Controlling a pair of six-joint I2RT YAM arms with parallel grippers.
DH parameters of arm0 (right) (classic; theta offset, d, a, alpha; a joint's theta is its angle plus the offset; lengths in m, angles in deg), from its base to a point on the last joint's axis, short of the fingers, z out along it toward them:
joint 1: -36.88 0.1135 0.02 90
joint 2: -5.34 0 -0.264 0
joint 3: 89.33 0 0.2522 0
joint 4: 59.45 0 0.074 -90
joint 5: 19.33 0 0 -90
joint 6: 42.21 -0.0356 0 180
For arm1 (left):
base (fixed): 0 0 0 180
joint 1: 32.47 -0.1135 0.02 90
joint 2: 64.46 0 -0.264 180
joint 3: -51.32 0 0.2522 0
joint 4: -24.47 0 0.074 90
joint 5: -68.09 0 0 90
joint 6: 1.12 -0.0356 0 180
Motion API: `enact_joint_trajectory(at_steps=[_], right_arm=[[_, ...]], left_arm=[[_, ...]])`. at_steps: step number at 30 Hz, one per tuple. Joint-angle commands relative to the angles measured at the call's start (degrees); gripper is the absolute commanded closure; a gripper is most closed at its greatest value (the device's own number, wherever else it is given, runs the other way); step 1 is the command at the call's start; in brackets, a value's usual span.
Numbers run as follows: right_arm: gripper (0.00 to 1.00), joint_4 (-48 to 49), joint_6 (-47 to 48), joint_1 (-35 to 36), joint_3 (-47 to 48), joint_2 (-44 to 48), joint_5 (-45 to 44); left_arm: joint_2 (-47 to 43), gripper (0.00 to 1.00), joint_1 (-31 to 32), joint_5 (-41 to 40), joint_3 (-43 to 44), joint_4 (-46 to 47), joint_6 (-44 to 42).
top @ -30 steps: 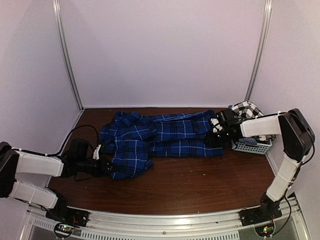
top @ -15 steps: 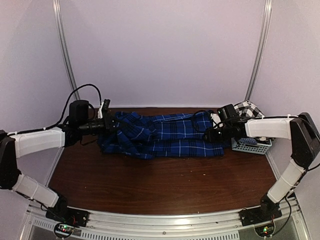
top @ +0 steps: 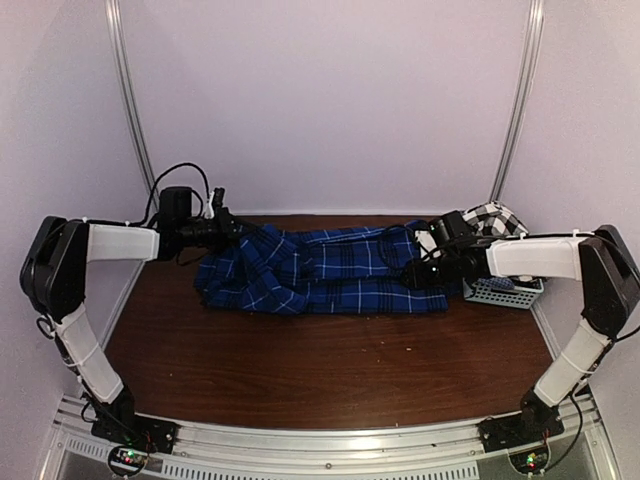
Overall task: Fold and stack the long sleeve shirts
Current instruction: Pass from the left arm to the right
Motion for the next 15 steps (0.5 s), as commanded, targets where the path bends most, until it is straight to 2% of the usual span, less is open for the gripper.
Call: enact_joint_trajectory(at_steps=[1, 3, 8, 15], right_arm=[[0.61, 1.55, -0.41, 3.19, 0.98, -0.36, 0.22], [0.58, 3.48, -0.14, 5.25, 1.03, 0.06, 1.57], [0.42, 8.59, 1.74, 11.18, 3.64, -2.36, 6.87], [0.26, 10.66, 5.91, 16.94, 16.36, -15.27, 13.54]], left_arm=[[6.42, 1.00, -0.33, 2.12, 3.46, 6.13, 2.26], [9.33, 1.00, -0.33, 1.93, 5.09, 6.53, 2.73], [13.12, 0.98, -0.35, 1.64, 8.27, 7.00, 3.72], [15.35, 0.97, -0.33, 2.16, 9.37, 7.94, 4.98]])
